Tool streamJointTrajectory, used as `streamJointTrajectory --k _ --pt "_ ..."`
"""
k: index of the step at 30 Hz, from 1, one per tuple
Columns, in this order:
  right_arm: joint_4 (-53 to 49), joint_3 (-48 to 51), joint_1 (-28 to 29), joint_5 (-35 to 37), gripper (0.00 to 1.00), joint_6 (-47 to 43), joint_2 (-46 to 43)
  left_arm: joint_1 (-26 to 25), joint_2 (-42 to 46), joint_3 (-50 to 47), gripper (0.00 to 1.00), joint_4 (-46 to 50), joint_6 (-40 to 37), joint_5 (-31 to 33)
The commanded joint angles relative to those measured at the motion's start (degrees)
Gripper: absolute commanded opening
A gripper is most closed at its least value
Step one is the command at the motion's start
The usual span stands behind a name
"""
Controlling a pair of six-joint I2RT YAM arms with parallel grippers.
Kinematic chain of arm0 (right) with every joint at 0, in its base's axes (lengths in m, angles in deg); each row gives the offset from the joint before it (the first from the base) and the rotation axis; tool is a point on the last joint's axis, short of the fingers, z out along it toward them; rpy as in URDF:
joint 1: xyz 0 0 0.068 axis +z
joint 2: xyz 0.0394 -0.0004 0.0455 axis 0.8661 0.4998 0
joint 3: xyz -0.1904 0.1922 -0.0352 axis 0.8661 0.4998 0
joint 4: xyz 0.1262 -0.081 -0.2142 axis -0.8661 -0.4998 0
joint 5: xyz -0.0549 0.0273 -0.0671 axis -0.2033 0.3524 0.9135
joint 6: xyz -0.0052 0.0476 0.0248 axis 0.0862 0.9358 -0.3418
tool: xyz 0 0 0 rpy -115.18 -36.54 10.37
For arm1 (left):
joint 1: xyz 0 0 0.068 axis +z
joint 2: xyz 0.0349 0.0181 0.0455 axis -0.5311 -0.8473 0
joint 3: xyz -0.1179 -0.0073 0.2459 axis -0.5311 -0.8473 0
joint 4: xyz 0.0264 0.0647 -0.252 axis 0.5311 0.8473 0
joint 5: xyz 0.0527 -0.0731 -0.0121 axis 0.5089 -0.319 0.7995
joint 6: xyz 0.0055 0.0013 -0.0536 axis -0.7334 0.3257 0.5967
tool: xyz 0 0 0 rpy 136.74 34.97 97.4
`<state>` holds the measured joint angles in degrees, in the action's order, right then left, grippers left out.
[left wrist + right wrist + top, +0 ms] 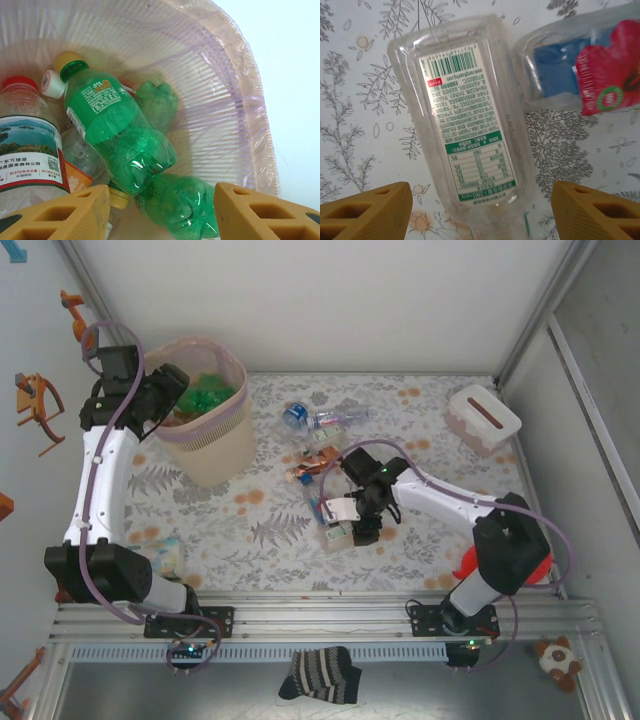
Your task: Put the plastic bottles in the bin
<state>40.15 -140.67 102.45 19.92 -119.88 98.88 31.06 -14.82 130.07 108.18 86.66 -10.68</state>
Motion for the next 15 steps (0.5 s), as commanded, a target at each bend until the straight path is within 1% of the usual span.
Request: streamJointTrajectory --k 1,6,10,12,15 --pt "5.6 2.77 0.28 0.47 0.74 -2.15 2.03 0.31 2.42 0.04 0.57 0.99 0.51 -0.52" --pt "7.22 3.68 0.19 -1.41 0.73 -1.43 5.37 0.4 2.81 0.02 0.57 1.67 0.52 -0.48" --pt "8.28 3.9 0.04 -1.14 0.69 -0.87 6.95 0.4 2.9 -0.16 0.57 1.59 0.61 -0.37" --pt "8.98 4.15 -0.24 -0.91 0.63 -0.34 7.42 0.4 2.83 -0.25 0.57 1.44 0.79 -0.57" --pt "9.11 4.26 -0.51 -1.2 0.59 0.48 7.54 0.4 2.73 -0.16 0.57 1.37 1.12 -0.9"
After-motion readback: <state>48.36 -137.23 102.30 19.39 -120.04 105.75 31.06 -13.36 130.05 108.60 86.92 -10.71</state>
